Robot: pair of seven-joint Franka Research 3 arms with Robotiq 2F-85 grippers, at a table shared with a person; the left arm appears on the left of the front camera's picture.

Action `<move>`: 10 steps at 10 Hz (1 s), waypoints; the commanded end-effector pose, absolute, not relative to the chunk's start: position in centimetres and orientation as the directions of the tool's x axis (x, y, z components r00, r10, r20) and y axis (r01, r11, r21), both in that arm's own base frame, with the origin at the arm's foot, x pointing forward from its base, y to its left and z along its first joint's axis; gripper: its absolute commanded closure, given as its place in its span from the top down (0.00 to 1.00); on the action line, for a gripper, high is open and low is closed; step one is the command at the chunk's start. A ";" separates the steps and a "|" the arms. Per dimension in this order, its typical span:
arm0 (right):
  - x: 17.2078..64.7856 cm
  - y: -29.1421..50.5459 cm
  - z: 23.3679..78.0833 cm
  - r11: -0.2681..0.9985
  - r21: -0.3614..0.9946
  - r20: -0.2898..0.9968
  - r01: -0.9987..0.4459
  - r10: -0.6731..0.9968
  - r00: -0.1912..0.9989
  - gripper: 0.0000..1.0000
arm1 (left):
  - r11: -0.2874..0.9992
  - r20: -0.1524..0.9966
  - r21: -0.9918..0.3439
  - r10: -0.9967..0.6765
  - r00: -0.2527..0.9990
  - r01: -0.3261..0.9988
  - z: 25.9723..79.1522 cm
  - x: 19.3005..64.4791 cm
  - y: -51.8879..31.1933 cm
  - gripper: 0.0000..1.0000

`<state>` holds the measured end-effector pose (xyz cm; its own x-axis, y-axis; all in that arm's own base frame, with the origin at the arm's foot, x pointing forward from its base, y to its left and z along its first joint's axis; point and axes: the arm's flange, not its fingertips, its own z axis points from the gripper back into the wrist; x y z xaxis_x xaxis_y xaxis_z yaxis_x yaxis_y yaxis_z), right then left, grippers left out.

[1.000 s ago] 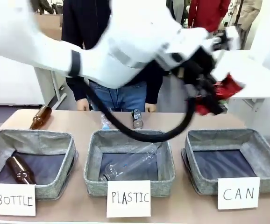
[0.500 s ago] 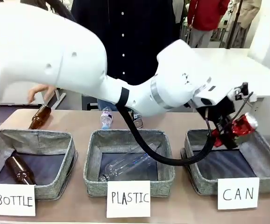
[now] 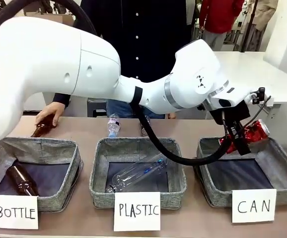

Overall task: Sort the can waste into the basket.
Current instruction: Pick up the can waste from the table and place it in the right Fabric basket.

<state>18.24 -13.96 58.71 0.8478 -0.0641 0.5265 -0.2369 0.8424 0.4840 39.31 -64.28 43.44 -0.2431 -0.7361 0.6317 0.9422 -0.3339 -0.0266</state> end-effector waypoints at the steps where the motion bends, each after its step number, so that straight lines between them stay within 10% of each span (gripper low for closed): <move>1: 18.4 -13.9 58.7 0.845 0.486 0.530 -0.224 -0.081 0.844 1.00 | -0.327 0.609 -0.034 -0.756 -0.240 0.944 43.4 39.3 -65.0 0.58; 2: 18.4 -13.9 58.7 0.845 0.486 0.530 -0.224 -0.081 0.844 1.00 | -0.326 0.606 -0.038 -0.759 -0.238 0.945 43.4 39.4 -64.8 1.00; 3: 18.4 -13.9 58.7 0.845 0.486 0.530 -0.224 -0.081 0.844 1.00 | -0.327 0.602 -0.042 -0.763 -0.238 0.944 43.4 39.5 -64.7 0.63; 4: 18.4 -13.9 58.7 0.845 0.486 0.530 -0.224 -0.081 0.844 1.00 | -0.327 0.595 -0.041 -0.767 -0.240 0.944 43.3 39.3 -64.6 1.00; 10: 18.4 -13.9 58.7 0.845 0.486 0.530 -0.224 -0.081 0.844 1.00 | -0.278 0.578 -0.073 -0.794 -0.186 0.958 43.7 40.5 -62.8 1.00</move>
<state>18.24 -13.97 58.71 0.8478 -0.0647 0.5264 -0.2365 0.8423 0.4844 40.54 -63.38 42.84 -0.2140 -0.7602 0.6134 0.9503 -0.3075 -0.0496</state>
